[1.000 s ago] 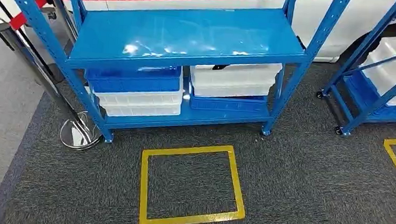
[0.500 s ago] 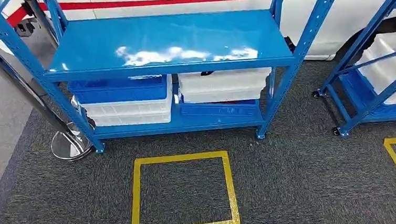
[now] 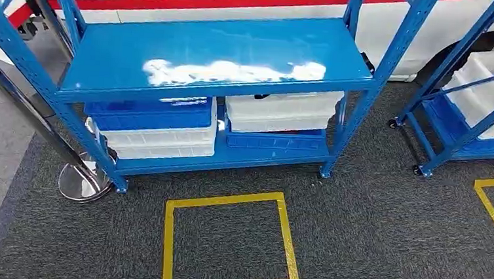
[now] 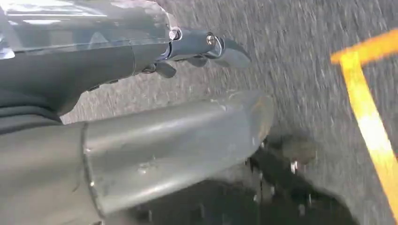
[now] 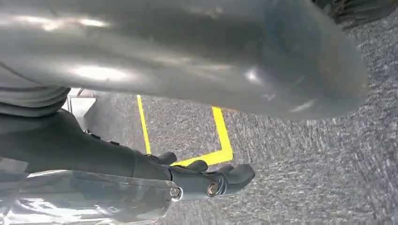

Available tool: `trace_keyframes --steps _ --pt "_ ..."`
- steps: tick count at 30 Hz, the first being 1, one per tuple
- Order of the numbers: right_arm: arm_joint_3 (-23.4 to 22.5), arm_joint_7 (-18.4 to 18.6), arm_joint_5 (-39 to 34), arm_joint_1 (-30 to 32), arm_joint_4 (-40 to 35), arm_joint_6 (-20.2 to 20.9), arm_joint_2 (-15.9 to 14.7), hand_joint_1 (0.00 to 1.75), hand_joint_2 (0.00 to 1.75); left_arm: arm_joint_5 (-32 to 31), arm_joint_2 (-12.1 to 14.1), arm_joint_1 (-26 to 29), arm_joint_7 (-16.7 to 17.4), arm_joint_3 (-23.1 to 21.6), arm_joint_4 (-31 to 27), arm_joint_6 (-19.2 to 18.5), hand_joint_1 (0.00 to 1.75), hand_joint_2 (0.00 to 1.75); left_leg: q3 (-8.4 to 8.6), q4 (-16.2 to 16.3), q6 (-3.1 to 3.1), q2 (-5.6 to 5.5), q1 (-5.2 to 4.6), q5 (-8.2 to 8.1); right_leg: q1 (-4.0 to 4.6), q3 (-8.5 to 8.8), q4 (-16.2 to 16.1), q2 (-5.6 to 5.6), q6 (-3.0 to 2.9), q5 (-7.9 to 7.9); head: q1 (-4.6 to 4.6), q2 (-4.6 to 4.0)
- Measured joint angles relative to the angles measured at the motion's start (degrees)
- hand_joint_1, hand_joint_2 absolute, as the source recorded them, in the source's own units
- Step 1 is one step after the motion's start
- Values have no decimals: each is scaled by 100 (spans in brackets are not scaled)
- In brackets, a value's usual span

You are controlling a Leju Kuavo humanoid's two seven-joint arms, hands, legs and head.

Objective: Take the parts from the cabinet and place them on the table.

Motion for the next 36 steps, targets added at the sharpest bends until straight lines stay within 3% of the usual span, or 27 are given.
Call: trace_keyframes --steps 2,3,4,7,9,11,12,13,14,15,17,18,19,20,21,23,24,25,27,28,30,31,32,33,34,35,36 --pt "-20 0 -4 -1 0 0 -11 0 0 -4 -33 -3 0 0 0 0 0 0 5 1 14 0 -1 -8 -1 11 -15 0 11 5 0 0" --pt "-28 0 -9 -1 0 0 -15 0 0 -4 -41 -3 2 0 2 0 0 0 3 31 35 0 -19 -22 -14 21 -48 1 46 18 -2 -2" --pt "-37 0 -9 -2 0 0 -13 0 0 -2 -41 -5 0 0 2 -4 0 0 2 33 89 -6 -40 -32 -41 27 -56 -2 117 20 -7 0" --pt "-55 7 -9 3 2 7 -15 0 0 17 -44 -3 -17 0 0 -44 0 0 72 -125 241 -20 -15 -77 -32 55 85 -7 205 162 -13 0" --pt "-55 15 -9 -1 0 4 -42 0 0 17 -59 -4 -22 0 0 -46 0 0 206 -222 289 -6 13 -46 -49 -43 331 -7 210 -51 9 -2" --pt "-59 15 -9 -17 0 2 -44 0 0 13 -61 -7 -20 0 0 -44 0 0 207 -222 295 2 16 -64 -62 -471 1040 -6 261 -490 20 0" --pt "-59 15 -9 -17 0 4 -44 0 0 13 -63 -5 -22 0 0 -44 0 0 210 -219 284 6 16 -86 -68 -700 1413 -6 243 -649 15 -2" --pt "-59 15 -9 -10 2 4 -44 0 0 15 -63 -1 -22 0 0 -48 0 0 226 -216 263 4 22 -102 -85 -868 1642 -8 270 -669 22 0" --pt "-59 15 -9 4 0 7 -46 0 0 15 -63 6 -24 0 0 -61 0 0 266 -214 235 -1 38 -128 -108 -889 1594 -10 277 -536 15 0" --pt "-59 15 -9 15 0 7 -55 0 0 17 -76 13 -31 0 0 -66 0 0 318 -211 198 -6 58 -163 -126 -796 1325 -11 302 -293 20 0" --pt "-61 15 -9 32 0 7 -74 0 0 22 -83 16 -35 0 -2 -79 0 0 469 -172 71 -6 118 -265 -185 -396 348 -18 346 380 22 0" --pt "-68 17 -9 58 6 11 -70 0 0 26 -79 16 -35 0 -2 -79 0 0 494 -150 11 -4 110 -317 -157 -365 234 -5 352 261 47 0" --pt "-74 11 -9 46 7 15 -70 0 0 37 -79 -5 -35 0 -2 -79 0 0 487 -103 -36 0 98 -345 -130 -377 153 -35 217 29 81 0" --pt "-76 9 -5 40 7 15 -72 0 0 35 -79 -11 -35 0 -2 -79 0 0 475 -116 -82 8 92 -400 -128 -362 157 -40 160 164 61 -2" --pt "-79 9 0 47 7 13 -72 0 0 31 -79 -7 -35 0 -2 -77 0 0 561 -78 -124 4 88 -391 -129 -347 161 -33 103 130 15 0" --pt "-96 13 4 51 4 9 -72 0 0 20 -79 -13 -26 0 -2 -72 0 0 549 19 -155 8 117 -404 -126 -206 144 -32 14 80 4 0" --pt "-103 15 7 62 4 4 -72 0 0 17 -79 -18 -22 0 -2 -57 0 0 411 317 -182 15 120 -354 -117 -126 116 -43 -32 42 -13 -2" --pt "-105 13 9 72 4 -2 -74 0 0 17 -79 -22 -15 0 -2 -42 0 0 155 715 -199 23 121 -378 -104 -60 88 -43 -58 1 -50 0" --pt "-109 9 11 67 4 -4 -74 0 0 17 -79 -6 -4 0 -2 -31 0 0 -442 1483 -203 24 114 -693 -62 85 39 -27 -96 -103 -63 0" --pt "-111 7 13 69 4 -4 -74 0 0 18 -79 4 0 0 -2 -28 0 0 -679 1677 -183 24 110 -869 -35 185 12 -9 -110 -170 -72 0" --pt "-120 7 13 73 4 -4 -74 0 0 17 -81 16 2 0 -2 -26 0 0 -867 1471 -101 18 70 -950 36 441 -53 10 -130 -315 -74 0" --pt "-127 7 13 75 4 -4 -76 0 0 20 -81 21 11 0 -2 -26 0 0 -859 1140 -9 15 46 -786 82 597 -98 11 -142 -399 -81 0" --pt "-135 9 13 83 4 -4 -76 0 0 22 -81 31 15 0 -2 -28 0 0 -842 733 127 5 -10 -357 129 752 -147 4 -156 -484 -83 0" --pt "-142 9 13 143 15 0 -61 0 0 24 -70 55 18 0 0 -28 0 0 -841 307 302 -7 -108 412 81 842 -192 1 -184 -567 -76 0" --pt "-151 15 11 73 29 18 -27 0 0 41 -26 90 15 0 0 -26 0 0 -842 215 331 -105 -193 734 135 955 -199 55 -127 -649 36 0" --pt "-153 13 11 44 17 9 -44 0 0 68 -26 93 15 0 -2 -31 0 0 -729 199 326 -56 -242 565 94 1008 -256 62 -96 -716 44 -2" --pt "-155 13 11 34 2 7 -39 0 0 92 -42 58 9 0 -9 -31 0 0 -675 149 350 -37 -242 527 55 1154 -302 59 -77 -717 -2 0"
